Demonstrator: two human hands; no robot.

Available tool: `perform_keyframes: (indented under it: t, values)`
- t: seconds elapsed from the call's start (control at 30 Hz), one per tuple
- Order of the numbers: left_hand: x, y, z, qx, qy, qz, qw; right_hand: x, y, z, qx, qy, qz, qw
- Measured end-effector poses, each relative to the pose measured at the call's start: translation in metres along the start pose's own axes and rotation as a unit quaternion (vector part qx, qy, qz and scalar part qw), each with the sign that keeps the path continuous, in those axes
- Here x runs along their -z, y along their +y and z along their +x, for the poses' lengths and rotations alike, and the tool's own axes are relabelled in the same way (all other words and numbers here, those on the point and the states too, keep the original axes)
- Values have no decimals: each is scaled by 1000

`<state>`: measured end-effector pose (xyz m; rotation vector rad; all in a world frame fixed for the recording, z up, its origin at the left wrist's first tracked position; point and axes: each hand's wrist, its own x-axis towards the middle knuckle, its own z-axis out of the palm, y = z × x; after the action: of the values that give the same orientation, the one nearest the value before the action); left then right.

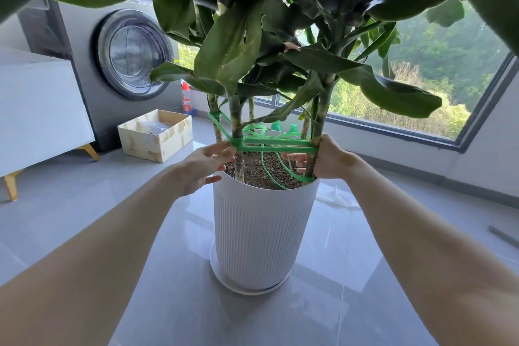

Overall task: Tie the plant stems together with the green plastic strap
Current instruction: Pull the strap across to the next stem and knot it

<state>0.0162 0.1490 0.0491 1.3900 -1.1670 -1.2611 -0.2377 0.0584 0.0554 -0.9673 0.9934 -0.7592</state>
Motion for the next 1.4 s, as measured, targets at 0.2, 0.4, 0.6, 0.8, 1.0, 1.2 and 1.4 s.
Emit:
perform_keyframes:
  t: [0.2,0.4,0.6,0.8,1.0,1.2,1.4]
  values:
    - [-1,1,0,-4,3,10,1000,-1,4,-4,26,-8,15,1000]
    - [-2,2,0,-6,13,12,1000,4,3,-5,33,-32,3,999]
    - [-2,1,1,-8,11,15,1000,6,4,-1,33,-26,15,999]
    - [-2,1,1,-3,13,18,1000,7,5,-5,48,12,72,996]
    - [-2,2,1,-1,22,18,1000,8,13,-5,67,29,91,993]
    - [-2,4,0,-6,26,36,999,1,9,-13,174,184,-39,967]
    - [-5,8,-2,-9,37,45,998,6,13,-17,206,189,-51,959]
